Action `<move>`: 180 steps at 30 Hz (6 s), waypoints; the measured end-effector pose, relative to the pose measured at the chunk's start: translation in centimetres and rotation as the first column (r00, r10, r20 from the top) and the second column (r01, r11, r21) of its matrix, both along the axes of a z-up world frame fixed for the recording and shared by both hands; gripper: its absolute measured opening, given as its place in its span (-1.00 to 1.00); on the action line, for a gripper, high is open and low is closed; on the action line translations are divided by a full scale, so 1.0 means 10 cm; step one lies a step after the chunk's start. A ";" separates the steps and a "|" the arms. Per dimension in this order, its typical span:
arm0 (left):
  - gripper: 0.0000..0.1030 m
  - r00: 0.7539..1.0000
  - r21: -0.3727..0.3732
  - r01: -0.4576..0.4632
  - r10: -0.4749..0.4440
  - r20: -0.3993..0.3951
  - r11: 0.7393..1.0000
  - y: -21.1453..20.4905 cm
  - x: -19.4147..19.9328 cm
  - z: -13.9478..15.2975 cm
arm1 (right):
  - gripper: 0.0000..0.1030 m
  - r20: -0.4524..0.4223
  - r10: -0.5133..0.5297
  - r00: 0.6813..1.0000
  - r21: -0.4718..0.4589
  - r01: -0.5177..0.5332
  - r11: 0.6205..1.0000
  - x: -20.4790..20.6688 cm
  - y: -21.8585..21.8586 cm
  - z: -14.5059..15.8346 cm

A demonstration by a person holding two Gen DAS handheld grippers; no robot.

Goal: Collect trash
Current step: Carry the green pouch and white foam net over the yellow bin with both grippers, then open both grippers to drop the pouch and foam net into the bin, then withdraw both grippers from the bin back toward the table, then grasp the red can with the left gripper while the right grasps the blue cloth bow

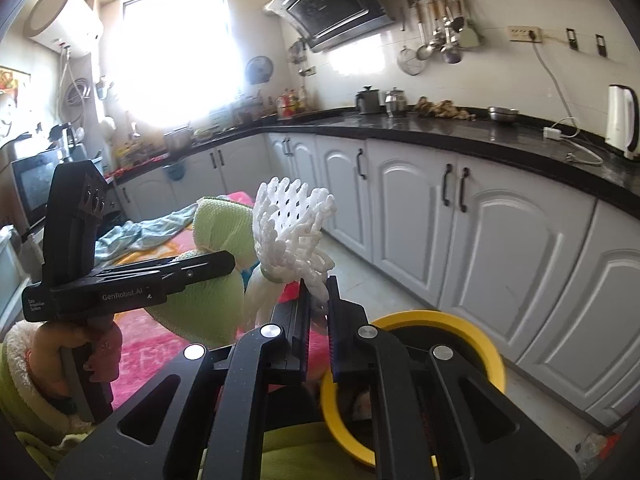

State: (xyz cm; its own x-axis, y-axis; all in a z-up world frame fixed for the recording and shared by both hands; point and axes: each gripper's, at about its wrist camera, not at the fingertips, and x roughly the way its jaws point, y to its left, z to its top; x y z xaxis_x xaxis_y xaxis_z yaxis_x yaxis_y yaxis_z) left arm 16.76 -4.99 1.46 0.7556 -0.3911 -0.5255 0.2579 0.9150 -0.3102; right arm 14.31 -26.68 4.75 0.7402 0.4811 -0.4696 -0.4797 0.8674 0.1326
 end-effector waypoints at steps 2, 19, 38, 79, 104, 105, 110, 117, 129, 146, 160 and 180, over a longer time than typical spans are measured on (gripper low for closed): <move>-0.32 1.000 0.004 0.018 -0.018 0.000 1.000 -0.10 0.04 -0.01 | -0.85 0.009 -0.019 1.000 -0.003 0.019 1.000 -0.01 -0.07 0.00; -0.32 0.995 0.029 0.099 -0.099 -0.003 0.995 -0.60 0.26 -0.17 | -0.85 0.014 -0.143 0.990 -0.050 0.144 0.988 0.04 -0.48 -0.15; -0.28 0.988 0.053 0.136 -0.131 -0.078 0.989 -0.91 0.57 -0.68 | -0.84 -0.125 -0.187 0.974 -0.124 0.172 0.977 0.26 -0.62 -0.60; 0.78 0.997 0.089 -0.070 0.073 -0.027 0.994 -0.23 0.35 -0.48 | 0.44 -0.166 -0.209 0.964 -0.064 0.201 0.977 0.33 -0.59 -0.73; 0.79 0.943 0.054 -0.331 0.330 0.041 0.942 0.99 -0.19 -0.16 | 0.82 -0.012 -0.080 0.997 0.004 0.080 0.997 0.08 0.22 -0.15; 0.79 0.940 0.051 -0.340 0.338 0.042 0.939 1.04 -0.21 -0.16 | 0.82 -0.011 -0.073 0.997 0.003 0.073 0.997 0.09 0.26 -0.14; 0.79 0.919 0.029 -0.394 0.393 0.038 0.919 1.33 -0.28 -0.16 | 0.82 -0.020 -0.035 0.999 0.003 0.035 0.999 0.11 0.47 -0.12; 0.79 0.888 0.004 -0.460 0.459 0.030 0.888 1.66 -0.37 -0.16 | 0.82 -0.034 0.023 0.999 0.005 -0.022 1.000 0.18 0.77 -0.11; 0.79 0.831 -0.026 -0.556 0.556 -0.016 0.831 2.15 -0.47 -0.27 | 0.82 -0.058 0.115 0.992 -0.003 -0.116 0.993 0.34 1.32 -0.15; 0.61 0.794 -0.058 -0.584 0.556 -0.245 0.809 2.49 -0.26 -0.96 | 0.82 -0.173 0.080 0.982 -0.065 -0.092 0.994 1.07 1.81 -0.71; -0.01 0.783 -0.059 -0.546 0.483 -0.393 0.836 2.35 0.17 -1.34 | 0.71 -0.337 0.040 0.941 -0.084 -0.072 0.994 1.85 2.06 -1.25; -0.23 0.789 -0.023 -0.534 0.489 -0.373 0.845 2.36 0.32 -1.38 | -0.73 -0.372 0.179 0.911 -0.048 -0.212 0.976 1.77 2.21 -1.32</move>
